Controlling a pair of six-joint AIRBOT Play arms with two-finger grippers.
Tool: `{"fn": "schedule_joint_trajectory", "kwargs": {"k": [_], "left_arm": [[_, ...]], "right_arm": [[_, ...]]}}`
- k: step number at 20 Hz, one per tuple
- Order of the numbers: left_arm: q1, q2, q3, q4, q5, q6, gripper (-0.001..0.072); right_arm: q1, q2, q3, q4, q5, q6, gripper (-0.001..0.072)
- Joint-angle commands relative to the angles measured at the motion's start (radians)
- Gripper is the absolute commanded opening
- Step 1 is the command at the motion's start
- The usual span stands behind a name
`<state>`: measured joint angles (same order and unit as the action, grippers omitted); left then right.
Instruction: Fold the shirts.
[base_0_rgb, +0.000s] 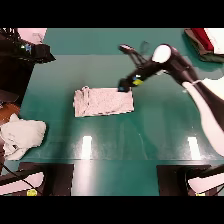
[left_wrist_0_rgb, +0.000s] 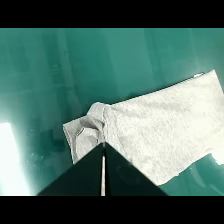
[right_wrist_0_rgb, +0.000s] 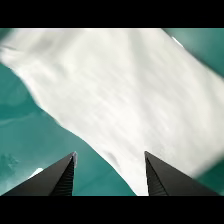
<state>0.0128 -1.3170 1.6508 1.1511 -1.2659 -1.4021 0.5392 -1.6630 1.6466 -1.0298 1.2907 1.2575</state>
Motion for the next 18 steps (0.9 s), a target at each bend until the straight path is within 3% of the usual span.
{"fn": "schedule_joint_trajectory", "kwargs": {"k": [1, 2, 6, 11, 18], "left_arm": [[0.002, 0.002, 0.0, -0.006, -0.006, 0.0, 0.0024], [0.002, 0.002, 0.0, -0.006, -0.006, 0.0, 0.0024], [0.002, -0.001, 0.0, -0.006, -0.006, 0.0, 0.0024], [0.002, -0.002, 0.0, -0.007, -0.007, 0.007, 0.0023], [0.002, -0.002, 0.0, -0.007, -0.01, 0.007, 0.0024]], "right_arm": [[-0.19, 0.095, -0.265, -0.018, -0.03, 0.093, 0.056], [-0.236, 0.098, -0.32, 0.027, -0.046, 0.092, 0.072], [-0.329, 0.043, -0.425, 0.272, -0.085, 0.066, 0.0713], [-0.27, -0.072, -0.425, 0.468, -0.15, 0.017, 0.0712], [-0.095, -0.211, -0.232, 0.507, -0.182, 0.013, 0.0688]]}}
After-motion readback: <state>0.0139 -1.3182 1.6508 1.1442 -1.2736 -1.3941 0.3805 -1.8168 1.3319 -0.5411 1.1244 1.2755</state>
